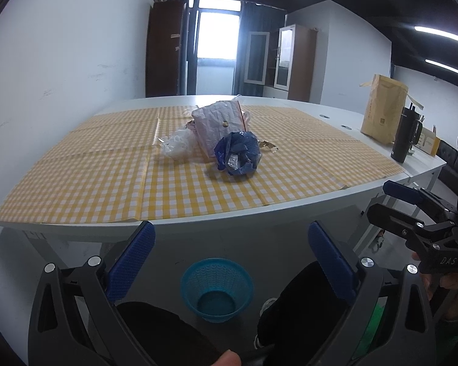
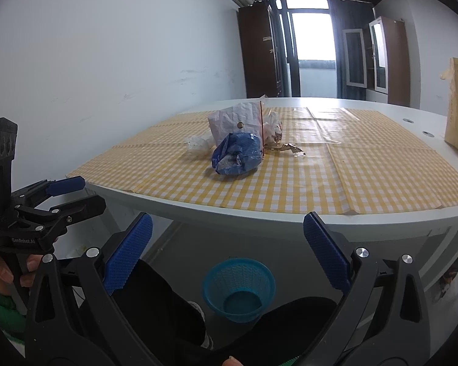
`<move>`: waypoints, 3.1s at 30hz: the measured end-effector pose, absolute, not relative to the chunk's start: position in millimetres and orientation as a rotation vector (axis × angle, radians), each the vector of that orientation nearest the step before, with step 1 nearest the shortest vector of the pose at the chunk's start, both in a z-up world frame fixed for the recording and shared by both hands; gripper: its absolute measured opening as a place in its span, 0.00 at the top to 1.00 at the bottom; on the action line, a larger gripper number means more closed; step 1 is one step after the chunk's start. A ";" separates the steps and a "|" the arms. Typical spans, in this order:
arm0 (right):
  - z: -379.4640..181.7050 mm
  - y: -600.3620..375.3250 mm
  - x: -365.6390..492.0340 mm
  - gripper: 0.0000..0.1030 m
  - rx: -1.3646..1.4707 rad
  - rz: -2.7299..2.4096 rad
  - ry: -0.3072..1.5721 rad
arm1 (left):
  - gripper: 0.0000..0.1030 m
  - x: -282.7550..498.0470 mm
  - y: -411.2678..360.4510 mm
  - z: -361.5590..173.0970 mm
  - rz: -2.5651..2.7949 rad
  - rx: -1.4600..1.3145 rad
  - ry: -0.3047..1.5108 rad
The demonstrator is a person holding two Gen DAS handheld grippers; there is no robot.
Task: Collect trash
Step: 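Move both tools toward the trash pile on the table, then grasp the white paper bag with the left tool while the right tool grasps the blue plastic bag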
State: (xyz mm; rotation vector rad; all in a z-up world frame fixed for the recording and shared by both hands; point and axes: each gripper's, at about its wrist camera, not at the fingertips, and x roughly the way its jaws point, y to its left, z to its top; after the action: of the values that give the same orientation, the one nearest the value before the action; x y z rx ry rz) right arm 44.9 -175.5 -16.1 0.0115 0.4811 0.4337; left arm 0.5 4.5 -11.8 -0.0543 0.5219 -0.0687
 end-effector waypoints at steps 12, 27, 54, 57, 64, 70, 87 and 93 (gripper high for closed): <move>-17.8 -175.7 48.9 0.08 0.021 0.442 0.490 | 0.05 3.5 11.3 -7.3 -0.100 -0.068 0.501; -22.8 -172.1 96.1 0.08 0.024 0.442 0.515 | 0.05 42.0 35.1 -7.5 -0.068 -0.053 0.485; -36.5 -131.7 257.6 0.16 0.027 0.482 0.692 | 0.18 203.8 65.4 3.1 -0.189 -0.149 0.548; -41.5 -130.0 270.2 0.19 0.036 0.492 0.728 | 0.21 224.5 66.3 0.1 -0.194 -0.138 0.575; -52.5 -123.6 292.6 0.34 0.041 0.501 0.785 | 0.23 262.9 69.0 -3.9 -0.213 -0.131 0.593; -60.0 -117.6 301.2 0.51 0.054 0.514 0.849 | 0.38 289.6 63.9 -4.9 -0.239 -0.095 0.610; -37.0 -143.7 255.3 0.74 0.090 0.500 0.730 | 0.99 256.1 70.4 43.9 -0.174 -0.099 0.450; -23.8 -157.4 234.2 0.74 0.098 0.478 0.695 | 0.99 218.3 74.0 69.2 -0.144 -0.105 0.384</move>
State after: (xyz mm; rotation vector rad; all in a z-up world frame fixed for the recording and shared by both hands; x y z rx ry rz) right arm 234.2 -157.4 -23.8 0.0978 0.6949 0.4780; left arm 218.3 74.0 69.2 -0.1047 0.3841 -0.1437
